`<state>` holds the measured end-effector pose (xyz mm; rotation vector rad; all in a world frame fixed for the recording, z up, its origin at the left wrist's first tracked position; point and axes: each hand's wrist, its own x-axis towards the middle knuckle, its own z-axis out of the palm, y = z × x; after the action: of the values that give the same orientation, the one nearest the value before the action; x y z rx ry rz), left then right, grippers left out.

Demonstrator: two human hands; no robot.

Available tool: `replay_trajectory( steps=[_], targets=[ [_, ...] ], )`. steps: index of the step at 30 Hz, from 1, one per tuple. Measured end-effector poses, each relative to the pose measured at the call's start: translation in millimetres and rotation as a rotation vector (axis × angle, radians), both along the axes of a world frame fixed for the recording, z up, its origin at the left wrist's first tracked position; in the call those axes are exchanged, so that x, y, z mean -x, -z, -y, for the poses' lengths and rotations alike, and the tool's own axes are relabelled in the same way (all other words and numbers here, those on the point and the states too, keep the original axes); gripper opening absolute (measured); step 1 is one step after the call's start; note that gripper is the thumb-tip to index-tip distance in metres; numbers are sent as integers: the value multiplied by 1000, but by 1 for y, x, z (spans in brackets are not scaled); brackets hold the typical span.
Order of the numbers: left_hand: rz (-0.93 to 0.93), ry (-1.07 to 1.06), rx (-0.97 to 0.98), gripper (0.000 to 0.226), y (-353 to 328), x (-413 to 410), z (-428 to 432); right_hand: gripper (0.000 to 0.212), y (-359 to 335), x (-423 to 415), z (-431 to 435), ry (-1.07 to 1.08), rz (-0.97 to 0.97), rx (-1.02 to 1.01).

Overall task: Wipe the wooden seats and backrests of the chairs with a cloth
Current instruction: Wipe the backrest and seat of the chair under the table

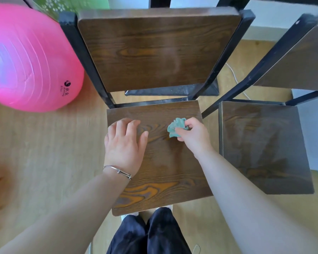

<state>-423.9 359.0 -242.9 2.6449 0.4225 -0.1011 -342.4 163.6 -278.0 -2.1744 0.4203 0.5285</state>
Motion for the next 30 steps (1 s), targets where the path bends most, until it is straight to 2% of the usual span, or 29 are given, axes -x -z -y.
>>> replay_trajectory(
  steps=[2, 4, 8, 12, 17, 20, 24, 30],
  targets=[
    [31, 2, -4, 43, -17, -7, 3, 35, -24, -9, 4, 58, 36, -92],
    [61, 10, -6, 45, -37, -18, 7, 45, -52, -20, 9, 54, 71, -96],
    [155, 41, -17, 49, -87, -51, 18, 29, -115, -45, 23, 45, 211, -53],
    [190, 82, -25, 46, -140, -90, 29, 33, -186, -71, 32, 89, 369, -46],
    [230, 134, -108, 48, -187, -136, 43, 30, -243, -114, 39, 115, 557, 82],
    [236, 120, -132, 49, -200, -154, 45, 27, -245, -144, 37, 114, 622, 241],
    [191, 118, -166, 50, -196, -156, 32, 29, -219, -155, 22, 26, 559, 425],
    [180, 98, -245, 50, -175, -129, -19, 32, -211, -151, -15, -28, 575, 557]
  ],
)
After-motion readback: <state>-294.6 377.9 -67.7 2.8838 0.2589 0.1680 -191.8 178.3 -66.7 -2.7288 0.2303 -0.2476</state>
